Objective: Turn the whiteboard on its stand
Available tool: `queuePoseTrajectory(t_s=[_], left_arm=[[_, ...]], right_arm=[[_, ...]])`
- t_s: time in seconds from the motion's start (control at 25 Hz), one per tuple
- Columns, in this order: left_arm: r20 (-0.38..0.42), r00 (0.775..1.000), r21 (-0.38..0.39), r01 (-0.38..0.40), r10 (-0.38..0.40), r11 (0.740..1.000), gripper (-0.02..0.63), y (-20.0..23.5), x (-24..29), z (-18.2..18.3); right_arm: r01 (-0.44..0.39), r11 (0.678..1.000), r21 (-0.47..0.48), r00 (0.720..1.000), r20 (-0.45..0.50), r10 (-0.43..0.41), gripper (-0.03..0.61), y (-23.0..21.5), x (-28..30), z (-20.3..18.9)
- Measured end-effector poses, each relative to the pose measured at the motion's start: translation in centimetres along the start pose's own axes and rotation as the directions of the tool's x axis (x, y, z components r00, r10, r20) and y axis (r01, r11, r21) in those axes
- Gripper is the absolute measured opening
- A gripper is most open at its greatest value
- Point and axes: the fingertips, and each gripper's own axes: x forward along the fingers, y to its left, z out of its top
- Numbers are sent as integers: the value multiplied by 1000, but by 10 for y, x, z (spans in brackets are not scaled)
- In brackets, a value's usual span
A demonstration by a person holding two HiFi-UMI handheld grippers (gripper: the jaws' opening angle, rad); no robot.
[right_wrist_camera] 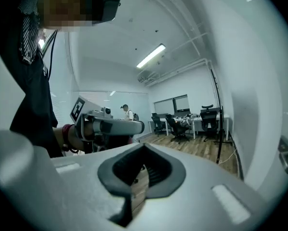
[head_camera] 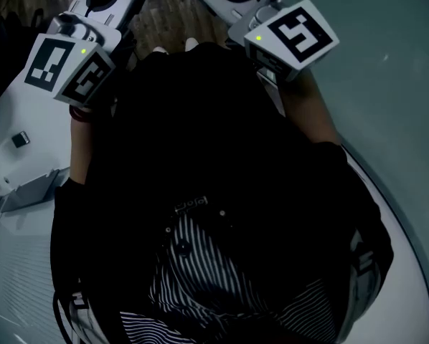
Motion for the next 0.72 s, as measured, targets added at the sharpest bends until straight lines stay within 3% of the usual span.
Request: queuePoseTrajectory(t_s=[0.24, 0.4, 0.72], left_arm=[[6, 999, 4, -34, 34, 999, 2, 1, 20, 4], [-33, 999, -1, 11, -11, 1000, 2, -6, 36, -5], [-15, 1000, -3, 9, -9, 1000, 2, 30, 53, 0]], right_arm=[[47, 997, 57, 998, 41, -49, 0, -29, -17, -1], [71, 992, 101, 997, 31, -75, 0, -48, -29, -12], [108, 991, 79, 994, 6, -109, 0, -67, -16, -14]])
